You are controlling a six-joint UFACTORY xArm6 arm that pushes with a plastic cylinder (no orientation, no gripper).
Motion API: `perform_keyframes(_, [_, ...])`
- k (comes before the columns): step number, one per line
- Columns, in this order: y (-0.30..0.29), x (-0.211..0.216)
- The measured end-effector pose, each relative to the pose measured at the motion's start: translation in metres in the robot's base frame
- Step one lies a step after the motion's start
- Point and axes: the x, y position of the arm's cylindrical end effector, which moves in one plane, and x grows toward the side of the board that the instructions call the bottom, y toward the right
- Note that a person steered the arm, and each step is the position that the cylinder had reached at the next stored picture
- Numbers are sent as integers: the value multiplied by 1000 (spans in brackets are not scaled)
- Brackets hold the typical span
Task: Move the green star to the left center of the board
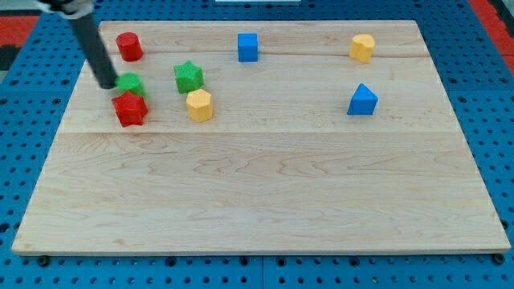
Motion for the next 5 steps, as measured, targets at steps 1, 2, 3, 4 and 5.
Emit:
perform_keyframes(1, [19,69])
perform_keyframes(2, [41,103])
perform_keyframes(3, [-16,100])
perform_keyframes(4, [-33,132])
perform_keyframes(5, [21,160])
